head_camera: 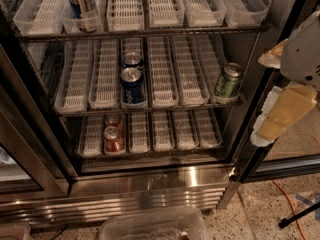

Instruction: Pick green can from middle shelf of fridge

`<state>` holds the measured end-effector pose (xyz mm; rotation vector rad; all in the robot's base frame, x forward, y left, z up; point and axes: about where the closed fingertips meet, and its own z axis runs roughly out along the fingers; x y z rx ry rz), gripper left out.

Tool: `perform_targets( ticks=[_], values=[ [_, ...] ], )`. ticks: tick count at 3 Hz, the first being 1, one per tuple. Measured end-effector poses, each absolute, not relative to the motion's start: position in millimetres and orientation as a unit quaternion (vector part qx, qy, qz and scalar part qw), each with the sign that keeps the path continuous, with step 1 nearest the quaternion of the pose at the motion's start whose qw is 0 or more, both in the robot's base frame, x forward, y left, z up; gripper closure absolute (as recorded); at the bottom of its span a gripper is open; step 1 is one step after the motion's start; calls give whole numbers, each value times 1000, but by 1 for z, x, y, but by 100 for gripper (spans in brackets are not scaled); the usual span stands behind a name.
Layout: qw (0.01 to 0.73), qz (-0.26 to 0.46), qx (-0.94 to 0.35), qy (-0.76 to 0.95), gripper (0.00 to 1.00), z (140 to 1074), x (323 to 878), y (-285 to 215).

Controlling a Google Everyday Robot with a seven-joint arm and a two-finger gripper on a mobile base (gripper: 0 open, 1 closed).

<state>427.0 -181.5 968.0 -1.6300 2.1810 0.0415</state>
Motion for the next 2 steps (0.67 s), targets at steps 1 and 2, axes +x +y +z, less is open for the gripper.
perform_targets(
  ticks=[1,2],
  values=[
    [253,65,-558,787,0,959,417,-164],
    [314,112,-530,780,0,936,413,-153]
  ],
)
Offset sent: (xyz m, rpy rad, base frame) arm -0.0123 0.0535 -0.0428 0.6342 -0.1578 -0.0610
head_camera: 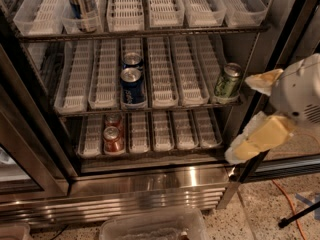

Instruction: Pick green can from middle shelf of fridge

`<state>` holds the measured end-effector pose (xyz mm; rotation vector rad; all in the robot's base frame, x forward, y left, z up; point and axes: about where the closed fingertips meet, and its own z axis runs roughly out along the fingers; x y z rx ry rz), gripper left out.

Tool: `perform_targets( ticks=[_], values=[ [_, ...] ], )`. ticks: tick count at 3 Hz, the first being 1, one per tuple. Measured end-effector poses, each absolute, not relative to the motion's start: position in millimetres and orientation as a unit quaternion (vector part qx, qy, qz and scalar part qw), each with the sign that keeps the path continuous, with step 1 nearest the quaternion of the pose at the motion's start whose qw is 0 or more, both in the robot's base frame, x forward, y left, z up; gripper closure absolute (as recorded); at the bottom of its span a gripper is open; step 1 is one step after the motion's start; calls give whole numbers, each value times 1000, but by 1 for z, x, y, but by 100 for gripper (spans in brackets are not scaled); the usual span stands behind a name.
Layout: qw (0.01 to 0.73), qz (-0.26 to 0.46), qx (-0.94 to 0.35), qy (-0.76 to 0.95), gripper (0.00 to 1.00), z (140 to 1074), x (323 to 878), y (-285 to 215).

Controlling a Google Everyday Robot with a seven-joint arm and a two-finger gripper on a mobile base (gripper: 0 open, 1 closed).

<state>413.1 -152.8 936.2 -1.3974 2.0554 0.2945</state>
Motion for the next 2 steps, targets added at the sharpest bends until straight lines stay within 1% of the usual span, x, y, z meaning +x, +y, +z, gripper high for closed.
perform_targets(
  ticks=[2],
  values=[
    [443,179,-450,754,0,906,436,-133]
  ],
)
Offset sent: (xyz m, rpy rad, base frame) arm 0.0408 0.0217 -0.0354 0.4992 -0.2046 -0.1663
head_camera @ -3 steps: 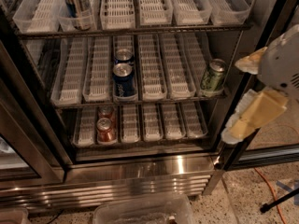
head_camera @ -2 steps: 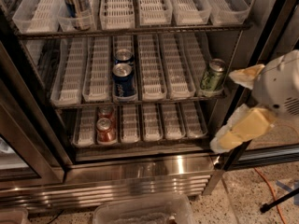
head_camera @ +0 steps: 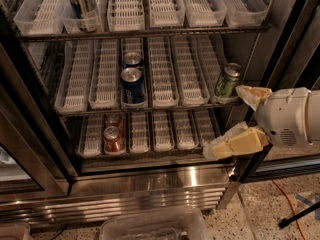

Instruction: Pick green can from middle shelf of fridge

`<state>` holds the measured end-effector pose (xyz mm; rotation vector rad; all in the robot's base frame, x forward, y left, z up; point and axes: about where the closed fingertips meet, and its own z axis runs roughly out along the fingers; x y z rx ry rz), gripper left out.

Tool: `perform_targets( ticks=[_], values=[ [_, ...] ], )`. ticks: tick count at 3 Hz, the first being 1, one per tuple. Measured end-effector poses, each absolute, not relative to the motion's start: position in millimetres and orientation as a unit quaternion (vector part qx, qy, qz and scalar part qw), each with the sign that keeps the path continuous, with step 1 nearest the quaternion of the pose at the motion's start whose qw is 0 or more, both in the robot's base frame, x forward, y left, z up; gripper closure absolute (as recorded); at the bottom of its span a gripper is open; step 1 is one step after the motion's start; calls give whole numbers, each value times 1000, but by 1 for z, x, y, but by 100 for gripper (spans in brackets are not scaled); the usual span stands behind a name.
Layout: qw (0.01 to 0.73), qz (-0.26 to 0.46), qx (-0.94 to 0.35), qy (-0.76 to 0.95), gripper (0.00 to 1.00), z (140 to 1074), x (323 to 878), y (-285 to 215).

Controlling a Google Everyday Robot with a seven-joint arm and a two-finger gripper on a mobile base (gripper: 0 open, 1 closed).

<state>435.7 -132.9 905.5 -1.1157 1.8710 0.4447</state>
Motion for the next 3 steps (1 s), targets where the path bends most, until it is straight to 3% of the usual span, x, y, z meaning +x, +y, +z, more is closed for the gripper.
perform_targets(
  ticks=[3],
  values=[
    [477,190,-418,749,0,913,442,-124]
  ],
)
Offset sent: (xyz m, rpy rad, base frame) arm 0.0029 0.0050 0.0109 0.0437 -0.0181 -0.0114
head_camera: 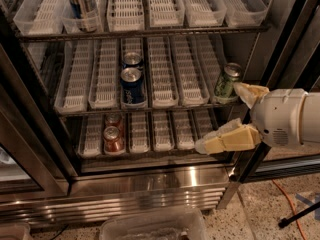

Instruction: Pick green can from middle shelf of fridge

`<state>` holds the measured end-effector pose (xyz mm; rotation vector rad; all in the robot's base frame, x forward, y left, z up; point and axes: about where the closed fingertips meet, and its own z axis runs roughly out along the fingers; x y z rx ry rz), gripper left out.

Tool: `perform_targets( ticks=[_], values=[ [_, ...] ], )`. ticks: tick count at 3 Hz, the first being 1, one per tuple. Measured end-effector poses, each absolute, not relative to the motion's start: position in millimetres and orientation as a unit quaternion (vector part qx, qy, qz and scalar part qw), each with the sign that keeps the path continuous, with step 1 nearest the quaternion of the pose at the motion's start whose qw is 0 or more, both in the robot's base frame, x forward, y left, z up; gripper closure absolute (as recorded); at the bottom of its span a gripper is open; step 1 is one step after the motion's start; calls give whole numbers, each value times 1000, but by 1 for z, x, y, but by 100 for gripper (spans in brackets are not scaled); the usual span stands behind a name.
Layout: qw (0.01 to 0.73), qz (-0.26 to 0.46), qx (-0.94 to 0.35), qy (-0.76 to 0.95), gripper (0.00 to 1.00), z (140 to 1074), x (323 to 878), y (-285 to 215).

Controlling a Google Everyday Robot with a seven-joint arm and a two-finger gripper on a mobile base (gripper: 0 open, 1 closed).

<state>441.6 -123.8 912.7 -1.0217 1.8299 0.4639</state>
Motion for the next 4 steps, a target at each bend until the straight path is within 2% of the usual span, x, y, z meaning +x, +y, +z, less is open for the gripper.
perform_targets(
  ticks=[2,4],
  values=[
    [557,156,-319,751,0,886,447,-122],
    [636,126,-165,743,0,864,468,-186]
  ],
)
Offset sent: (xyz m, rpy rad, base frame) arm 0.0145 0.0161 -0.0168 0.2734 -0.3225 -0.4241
